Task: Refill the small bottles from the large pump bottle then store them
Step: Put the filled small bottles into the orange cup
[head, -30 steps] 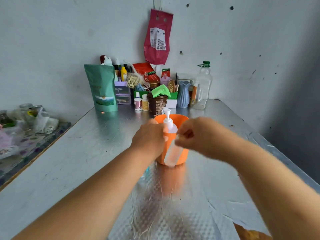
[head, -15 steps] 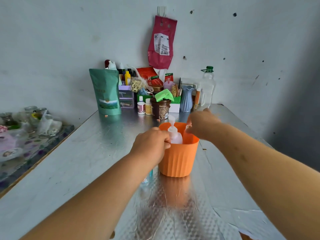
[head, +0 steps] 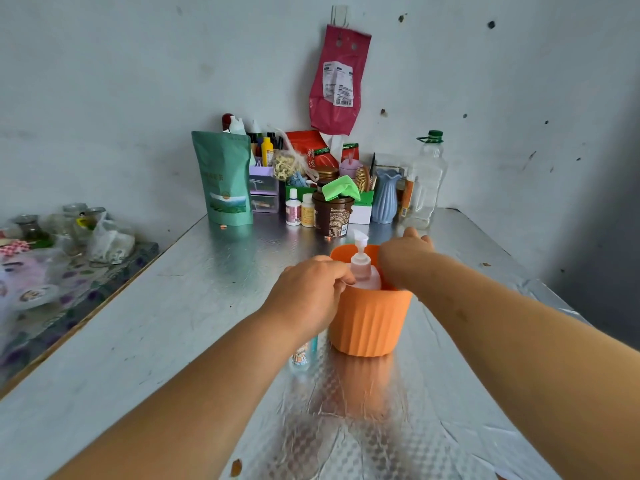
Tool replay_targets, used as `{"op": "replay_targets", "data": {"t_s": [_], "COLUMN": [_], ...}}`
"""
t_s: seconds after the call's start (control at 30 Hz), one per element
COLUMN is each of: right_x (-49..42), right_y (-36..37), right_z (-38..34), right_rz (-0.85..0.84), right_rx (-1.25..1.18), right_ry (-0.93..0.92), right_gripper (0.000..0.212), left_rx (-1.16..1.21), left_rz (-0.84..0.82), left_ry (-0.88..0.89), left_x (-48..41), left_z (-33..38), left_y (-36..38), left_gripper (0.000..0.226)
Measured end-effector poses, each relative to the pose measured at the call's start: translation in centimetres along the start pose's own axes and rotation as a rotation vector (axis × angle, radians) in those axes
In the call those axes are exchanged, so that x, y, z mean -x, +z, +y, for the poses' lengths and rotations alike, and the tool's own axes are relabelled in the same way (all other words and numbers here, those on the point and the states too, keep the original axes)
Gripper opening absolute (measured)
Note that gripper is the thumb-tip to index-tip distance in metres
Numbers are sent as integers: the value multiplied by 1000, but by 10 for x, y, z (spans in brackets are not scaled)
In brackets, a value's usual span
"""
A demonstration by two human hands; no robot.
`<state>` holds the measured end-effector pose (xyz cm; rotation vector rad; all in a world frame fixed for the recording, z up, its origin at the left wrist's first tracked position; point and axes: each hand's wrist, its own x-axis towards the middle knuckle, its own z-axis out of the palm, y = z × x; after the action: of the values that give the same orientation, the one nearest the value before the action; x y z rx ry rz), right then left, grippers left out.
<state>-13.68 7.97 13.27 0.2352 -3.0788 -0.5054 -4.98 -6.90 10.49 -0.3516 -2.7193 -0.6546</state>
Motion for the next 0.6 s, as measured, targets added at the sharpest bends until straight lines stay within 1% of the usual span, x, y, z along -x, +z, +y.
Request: {"op": "replay_targets", "data": {"t_s": [0.1,0.2,0.23,0.33,0.4,0.47,0.5,0.53,0.6], "right_x": [-1,2,3,15,29,50,61,72,85], "right_y": [0,-3,-6,-24,-39,-52,-56,-60,-60], "right_z": [0,2,3,4,-1,-11,-17,-25,-40], "right_rz": [-33,-3,27,184,336,481,514,505,369], "right_rx": [4,-22,-59,-168,-259,-446,-527,-572,-539], "right_ry": [-2,23,46,97,23,-95,-160,-224,-324], "right_gripper": [22,7,7,21,22,20,19,18,20], "left_rx": [17,48,57,71,68,56,53,50,42], "left_rz": [41,82,94,114,124,141,145,146,144], "left_ry": [-48,-122,-147,-229,-284,-327,-347,-366,-390], "left_x": [1,1,1,0,2,3,4,6,8], "left_z": [-5,-12,-15,-23,-28,-33,-36,-39,-42], "left_y": [-5,-12,-14,-19,-21,-23,-24,-25,-25], "left_gripper": [25,25,24,26,28,30,31,32,33]}}
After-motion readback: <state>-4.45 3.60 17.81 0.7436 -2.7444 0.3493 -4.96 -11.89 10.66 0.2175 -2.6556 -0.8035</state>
